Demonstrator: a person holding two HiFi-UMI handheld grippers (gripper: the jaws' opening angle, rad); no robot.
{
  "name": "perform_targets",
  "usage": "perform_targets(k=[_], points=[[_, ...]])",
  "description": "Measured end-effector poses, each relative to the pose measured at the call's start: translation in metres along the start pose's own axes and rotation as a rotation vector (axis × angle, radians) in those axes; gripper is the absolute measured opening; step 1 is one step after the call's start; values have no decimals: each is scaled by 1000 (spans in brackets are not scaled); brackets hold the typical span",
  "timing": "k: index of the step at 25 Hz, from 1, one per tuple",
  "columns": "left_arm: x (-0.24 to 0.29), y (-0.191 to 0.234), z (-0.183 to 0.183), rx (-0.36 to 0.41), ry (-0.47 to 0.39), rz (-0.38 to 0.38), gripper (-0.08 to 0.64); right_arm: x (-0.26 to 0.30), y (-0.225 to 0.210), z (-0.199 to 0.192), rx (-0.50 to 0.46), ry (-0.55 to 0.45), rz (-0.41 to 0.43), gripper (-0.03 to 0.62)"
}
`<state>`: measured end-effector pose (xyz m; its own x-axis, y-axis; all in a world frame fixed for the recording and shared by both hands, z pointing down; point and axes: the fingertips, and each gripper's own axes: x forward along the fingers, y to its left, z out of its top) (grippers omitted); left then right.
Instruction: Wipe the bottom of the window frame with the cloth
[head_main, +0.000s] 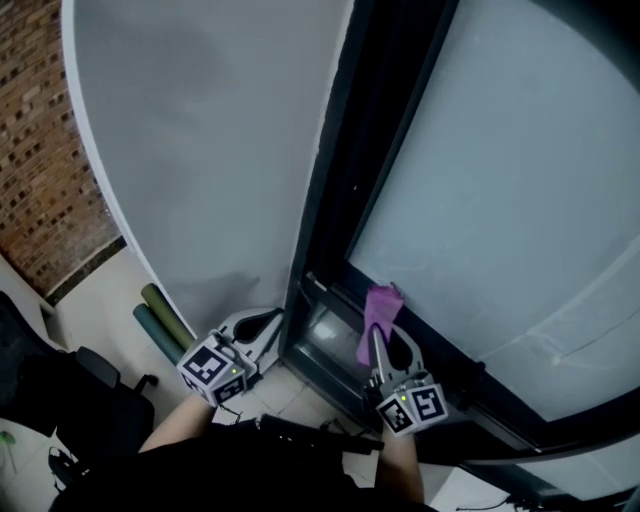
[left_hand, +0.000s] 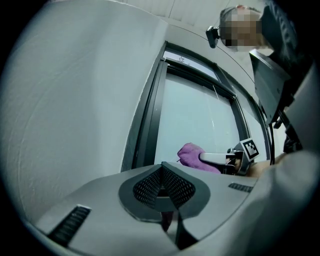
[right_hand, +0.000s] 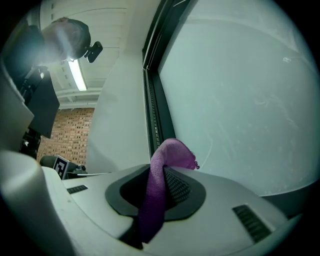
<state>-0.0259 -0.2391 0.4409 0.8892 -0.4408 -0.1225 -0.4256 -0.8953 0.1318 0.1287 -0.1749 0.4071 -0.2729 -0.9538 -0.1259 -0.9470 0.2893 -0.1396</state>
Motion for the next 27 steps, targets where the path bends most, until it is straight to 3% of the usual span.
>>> perform_targets(k=[6, 11, 21, 27], points=[[-1, 0, 2, -26, 8, 0, 2, -3, 4, -5, -12, 11, 0, 72], [-2, 4, -2, 20, -18, -15, 2, -1, 8, -7, -14, 18, 11, 71], [-13, 7, 0, -6, -19, -1, 2, 6, 20, -15, -67, 62, 40, 72], [-19, 10, 1, 19, -40, 5, 2, 6, 26, -12, -84, 57, 46, 72]])
